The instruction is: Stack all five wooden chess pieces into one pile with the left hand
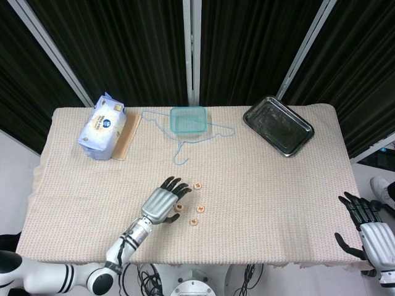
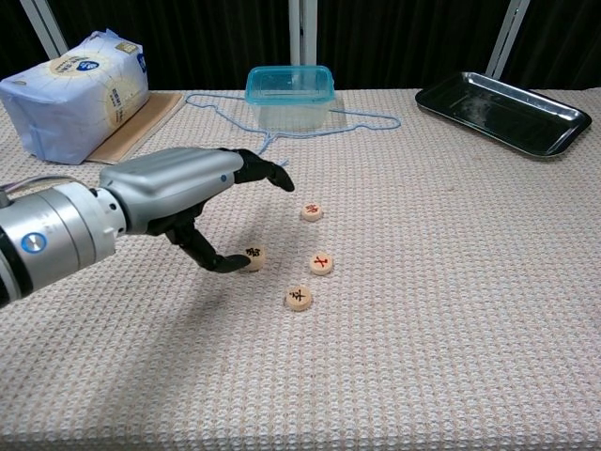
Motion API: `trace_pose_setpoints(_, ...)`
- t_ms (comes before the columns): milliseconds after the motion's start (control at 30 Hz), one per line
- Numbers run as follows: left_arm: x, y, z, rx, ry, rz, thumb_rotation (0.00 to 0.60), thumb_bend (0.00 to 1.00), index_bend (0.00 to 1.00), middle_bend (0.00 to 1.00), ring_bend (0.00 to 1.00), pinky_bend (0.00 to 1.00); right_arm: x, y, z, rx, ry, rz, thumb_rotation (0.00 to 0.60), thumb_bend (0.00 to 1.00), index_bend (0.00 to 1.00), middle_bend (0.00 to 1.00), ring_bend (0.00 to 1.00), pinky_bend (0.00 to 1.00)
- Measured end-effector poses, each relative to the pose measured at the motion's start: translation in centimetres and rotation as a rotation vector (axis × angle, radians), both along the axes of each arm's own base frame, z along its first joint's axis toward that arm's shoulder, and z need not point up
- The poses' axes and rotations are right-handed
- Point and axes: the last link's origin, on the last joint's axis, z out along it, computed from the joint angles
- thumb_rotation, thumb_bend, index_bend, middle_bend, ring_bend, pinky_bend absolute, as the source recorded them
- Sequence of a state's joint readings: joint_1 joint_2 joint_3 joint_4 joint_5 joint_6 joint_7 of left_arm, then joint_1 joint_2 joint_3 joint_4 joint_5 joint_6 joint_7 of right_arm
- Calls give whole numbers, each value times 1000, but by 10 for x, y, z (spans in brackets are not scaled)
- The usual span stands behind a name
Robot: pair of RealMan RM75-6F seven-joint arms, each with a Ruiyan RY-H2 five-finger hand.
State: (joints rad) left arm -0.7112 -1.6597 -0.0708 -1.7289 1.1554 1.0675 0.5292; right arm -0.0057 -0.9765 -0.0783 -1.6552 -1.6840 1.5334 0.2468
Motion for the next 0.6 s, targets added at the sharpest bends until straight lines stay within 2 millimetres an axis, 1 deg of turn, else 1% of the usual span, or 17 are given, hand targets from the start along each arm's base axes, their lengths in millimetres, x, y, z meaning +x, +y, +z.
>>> trace_pose_setpoints(100,3,-7,2,1,-3,-40,600,265,249,97,0,0,0,1,1,-5,-2,2,600,301,0,0,0,0)
trace_pose_setpoints(200,3,-12,-1,-11,-15,-61,600,265,314,66,0,0,0,1,2,-10,-5,3,600,301,0,0,0,0)
trace_pose_setpoints(300,2,-15,-7,-28,-39,-75,600,265,364,56,0,0,-1,1,3,-10,-7,2,600,301,0,0,0,0)
trace_pose_setpoints(467,-2,-19,-22,-43,-59,-122,600,265,376,42,0,0,-1,0,3,-6,-6,0,600,301,0,0,0,0)
trace_pose_setpoints(600,-1,-21,-32,-59,-65,-143,600,266,383,39,0,0,-1,0,3,-5,-6,0,600,301,0,0,0,0)
